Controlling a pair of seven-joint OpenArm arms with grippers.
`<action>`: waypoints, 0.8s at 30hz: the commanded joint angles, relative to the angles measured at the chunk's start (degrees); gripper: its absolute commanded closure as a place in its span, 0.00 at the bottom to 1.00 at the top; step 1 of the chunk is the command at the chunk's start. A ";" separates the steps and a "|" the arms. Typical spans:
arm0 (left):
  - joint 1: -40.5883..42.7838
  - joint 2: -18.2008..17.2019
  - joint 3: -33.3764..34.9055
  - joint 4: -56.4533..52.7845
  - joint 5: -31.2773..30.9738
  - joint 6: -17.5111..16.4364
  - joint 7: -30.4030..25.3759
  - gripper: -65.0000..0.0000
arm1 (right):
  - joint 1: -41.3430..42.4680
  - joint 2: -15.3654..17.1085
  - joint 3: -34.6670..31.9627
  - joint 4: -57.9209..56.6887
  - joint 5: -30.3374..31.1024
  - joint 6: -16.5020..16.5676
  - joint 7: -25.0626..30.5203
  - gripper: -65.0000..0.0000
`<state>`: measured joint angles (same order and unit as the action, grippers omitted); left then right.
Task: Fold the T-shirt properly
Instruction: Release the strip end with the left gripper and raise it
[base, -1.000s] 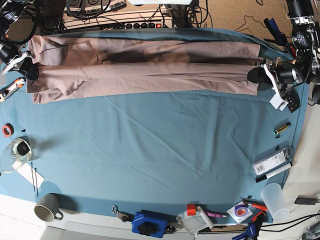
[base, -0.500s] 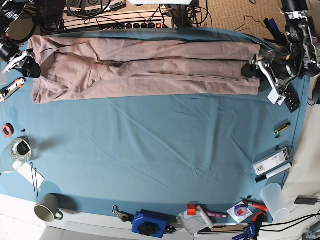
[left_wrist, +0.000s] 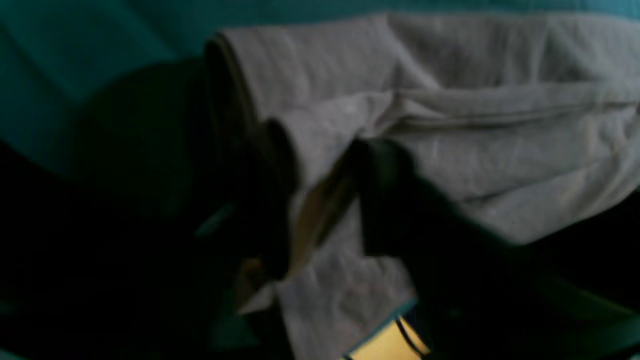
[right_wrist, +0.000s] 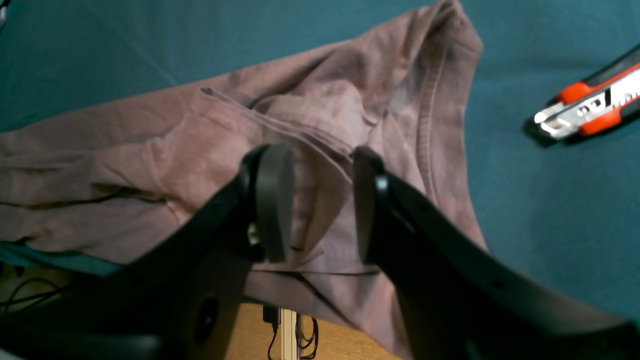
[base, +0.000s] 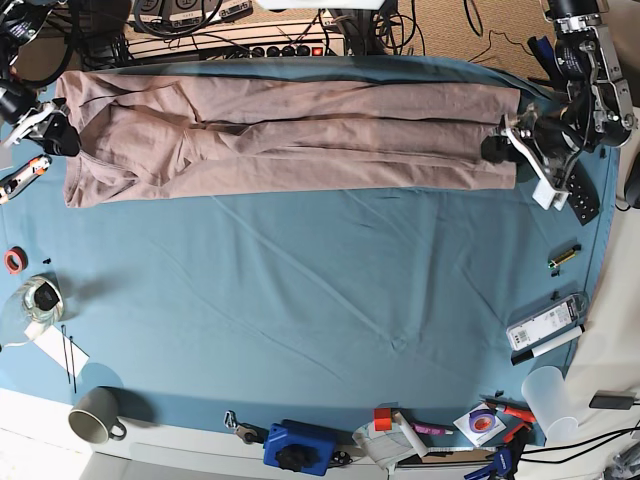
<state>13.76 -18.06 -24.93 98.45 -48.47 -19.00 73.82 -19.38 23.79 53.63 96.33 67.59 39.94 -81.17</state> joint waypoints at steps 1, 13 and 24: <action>1.44 -0.04 0.31 -0.33 0.81 0.31 3.78 0.79 | 0.02 1.46 0.63 0.85 1.40 0.06 1.17 0.68; 1.29 -0.04 0.31 2.60 -1.92 0.26 2.10 1.00 | 0.20 1.46 0.66 0.85 1.84 0.06 1.17 0.68; 1.14 -0.02 0.31 18.97 -7.85 -6.23 0.68 1.00 | 0.20 1.46 0.66 0.85 1.79 0.06 1.17 0.68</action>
<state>15.20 -17.47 -24.38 116.40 -54.78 -25.12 75.42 -19.35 23.79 53.63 96.33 67.81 39.94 -81.17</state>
